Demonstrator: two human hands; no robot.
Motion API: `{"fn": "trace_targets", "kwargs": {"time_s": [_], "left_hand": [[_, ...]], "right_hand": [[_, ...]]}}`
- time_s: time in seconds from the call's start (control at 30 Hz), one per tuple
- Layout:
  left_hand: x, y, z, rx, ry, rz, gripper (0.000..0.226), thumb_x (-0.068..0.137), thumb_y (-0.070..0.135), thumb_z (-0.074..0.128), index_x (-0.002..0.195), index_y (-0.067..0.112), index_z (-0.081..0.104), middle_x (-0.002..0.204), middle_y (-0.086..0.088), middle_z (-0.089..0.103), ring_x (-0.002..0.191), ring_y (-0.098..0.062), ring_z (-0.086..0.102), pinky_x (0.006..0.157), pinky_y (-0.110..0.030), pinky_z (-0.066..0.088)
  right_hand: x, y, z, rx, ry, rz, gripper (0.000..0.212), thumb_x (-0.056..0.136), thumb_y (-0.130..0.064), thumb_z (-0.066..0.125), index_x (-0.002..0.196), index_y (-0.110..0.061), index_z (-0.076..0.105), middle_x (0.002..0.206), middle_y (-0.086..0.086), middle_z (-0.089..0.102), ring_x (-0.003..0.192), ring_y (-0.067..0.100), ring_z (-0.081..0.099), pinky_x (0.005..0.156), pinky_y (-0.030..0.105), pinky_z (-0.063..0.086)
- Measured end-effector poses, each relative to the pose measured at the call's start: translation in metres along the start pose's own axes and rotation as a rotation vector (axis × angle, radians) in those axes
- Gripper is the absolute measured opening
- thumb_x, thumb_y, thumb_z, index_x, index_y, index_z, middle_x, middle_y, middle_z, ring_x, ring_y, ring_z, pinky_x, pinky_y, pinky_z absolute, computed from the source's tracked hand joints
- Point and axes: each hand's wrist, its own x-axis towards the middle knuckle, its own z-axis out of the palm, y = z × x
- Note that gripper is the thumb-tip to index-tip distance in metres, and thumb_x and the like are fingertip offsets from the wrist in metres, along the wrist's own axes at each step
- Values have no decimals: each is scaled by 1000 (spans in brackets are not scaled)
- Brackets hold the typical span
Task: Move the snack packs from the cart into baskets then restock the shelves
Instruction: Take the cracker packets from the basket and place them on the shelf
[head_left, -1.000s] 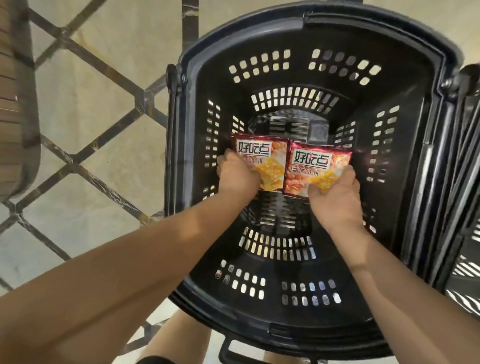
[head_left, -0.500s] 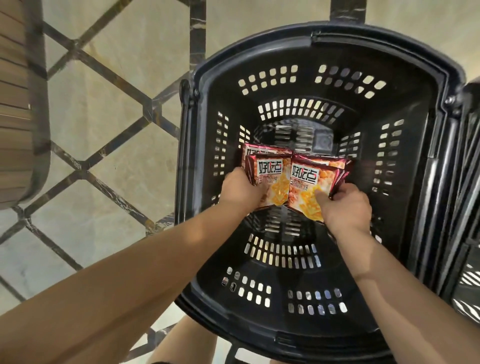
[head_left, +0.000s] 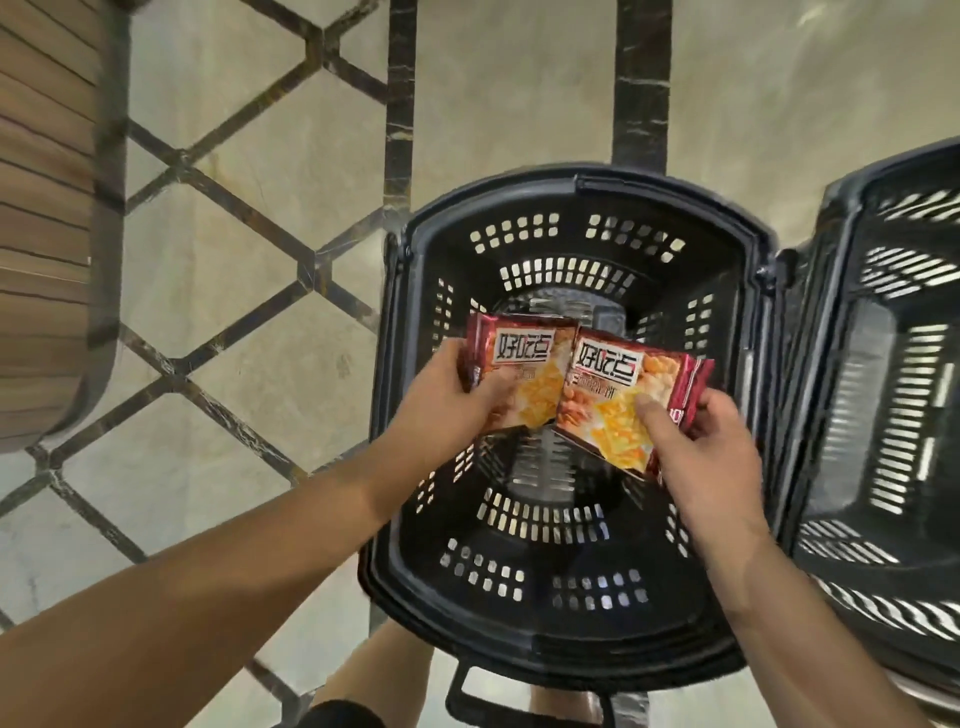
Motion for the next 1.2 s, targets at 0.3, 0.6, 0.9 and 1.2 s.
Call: {"fn": "trace_targets", "kwargs": {"time_s": [0.3,0.6,0.9,1.2], "left_hand": [[-123,121,-87,-150,-12,223,24,97,38,65,120,34,61,104,13,78,93,-8,76,82,-31,60],[-276,269,-173,-245,-97,488,35,89,39,62,119,23,70,113,-3,78,100,-19,76,89,-36,59],[-444,398,-195,-226,-245,824,84,57,64,89,123,15,71,117,-12,76,99,-24,76,80,-28,62],[-545,454,-172,-160,-489,1056,45,87,39,63,126,17,68,116,-8,77,105,-25,75,92,-38,60]], "right_hand": [[-103,-133,-81,323,-5,-94,20,90,-23,76,109,-22,72,102,0,78,96,23,76,92,49,59],[-255,-272,-212,488,34,-344,31,86,-32,72,115,-20,72,107,2,78,100,22,75,91,41,56],[-417,-355,-336,541,169,-647,31,85,-33,72,112,-16,72,105,7,78,98,27,75,89,44,59],[-565,-342,-390,601,495,-796,23,93,-26,68,114,-18,71,108,5,78,100,27,75,91,43,56]]}}
